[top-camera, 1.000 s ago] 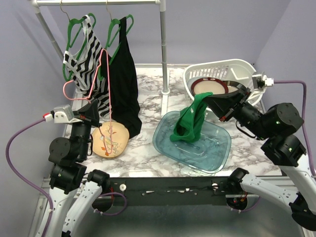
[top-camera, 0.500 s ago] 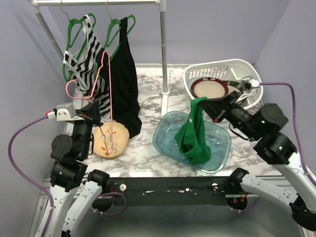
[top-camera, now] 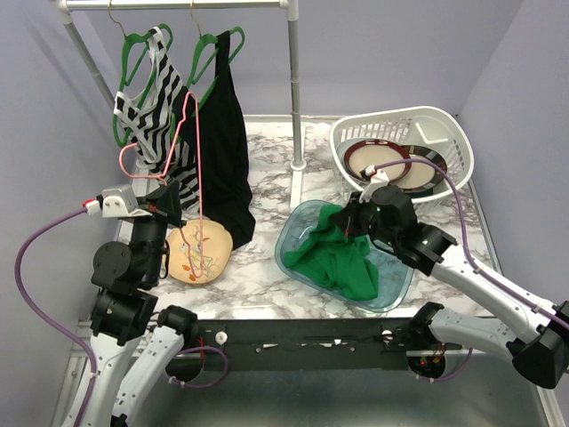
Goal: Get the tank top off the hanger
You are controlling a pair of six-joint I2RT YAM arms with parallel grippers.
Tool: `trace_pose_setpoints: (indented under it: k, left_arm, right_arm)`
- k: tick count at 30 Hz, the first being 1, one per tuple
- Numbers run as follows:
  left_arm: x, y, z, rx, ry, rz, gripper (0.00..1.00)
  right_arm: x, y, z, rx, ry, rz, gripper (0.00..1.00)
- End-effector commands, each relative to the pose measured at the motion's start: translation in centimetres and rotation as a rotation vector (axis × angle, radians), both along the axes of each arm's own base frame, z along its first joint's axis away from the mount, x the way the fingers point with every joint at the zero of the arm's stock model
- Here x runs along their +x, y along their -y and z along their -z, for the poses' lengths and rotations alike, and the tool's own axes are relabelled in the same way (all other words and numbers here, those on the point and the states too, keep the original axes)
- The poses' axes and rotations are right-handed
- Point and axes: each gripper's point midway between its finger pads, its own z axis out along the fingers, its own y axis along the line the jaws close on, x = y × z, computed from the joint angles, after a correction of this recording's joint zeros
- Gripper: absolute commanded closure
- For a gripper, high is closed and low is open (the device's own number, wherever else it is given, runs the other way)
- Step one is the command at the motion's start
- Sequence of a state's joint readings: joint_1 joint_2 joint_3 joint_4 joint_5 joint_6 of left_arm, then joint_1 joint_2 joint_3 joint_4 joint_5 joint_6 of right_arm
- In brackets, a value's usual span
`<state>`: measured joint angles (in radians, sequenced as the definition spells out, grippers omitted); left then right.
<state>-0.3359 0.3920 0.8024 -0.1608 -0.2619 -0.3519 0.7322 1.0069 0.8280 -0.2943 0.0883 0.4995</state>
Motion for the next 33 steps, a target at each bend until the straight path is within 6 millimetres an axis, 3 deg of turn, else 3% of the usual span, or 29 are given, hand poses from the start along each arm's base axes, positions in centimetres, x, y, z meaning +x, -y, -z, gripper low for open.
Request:
trace_pose_setpoints:
  k: [1, 8, 13, 18, 21, 25, 33]
  left_arm:
    - [0.0, 0.0, -0.8, -0.007, 0.01, -0.001, 1.0]
    - [0.2, -0.1, -0.7, -0.009, 0.0, -0.008, 1.0]
    - [0.2, 0.1, -0.7, -0.007, -0.003, 0.0, 1.0]
    - [0.3, 0.1, -0.8, -0.007, -0.013, -0.004, 1.0]
    - [0.5, 0.3, -0.7, -0.006, -0.033, 0.008, 1.0]
    - [0.4, 1.0, -0.8, 0.006, -0.049, 0.044, 1.0]
    - [2.9, 2.7, 0.7, 0.124, -0.275, 0.088, 1.0]
  right_arm:
    - [-2.3, 0.1, 5.6, 0.011, -0.18, 0.017, 0.95]
    - [-3.9, 0.9, 10.6, 0.01, -0.315, 0.075, 0.75]
    - [-4.4, 1.5, 10.7, -0.021, -0.331, 0.072, 0.54]
    - [-4.1, 0.7, 5.7, 0.018, -0.233, 0.002, 0.25]
    - [-4.6, 0.5, 3.0, 0.049, -0.19, -0.048, 0.22]
    - [-3.6, 0.4, -1.3, 0.084, -0.074, -0.054, 0.22]
    - [-3.6, -1.2, -4.8, 0.172, 0.023, -0.14, 0.23]
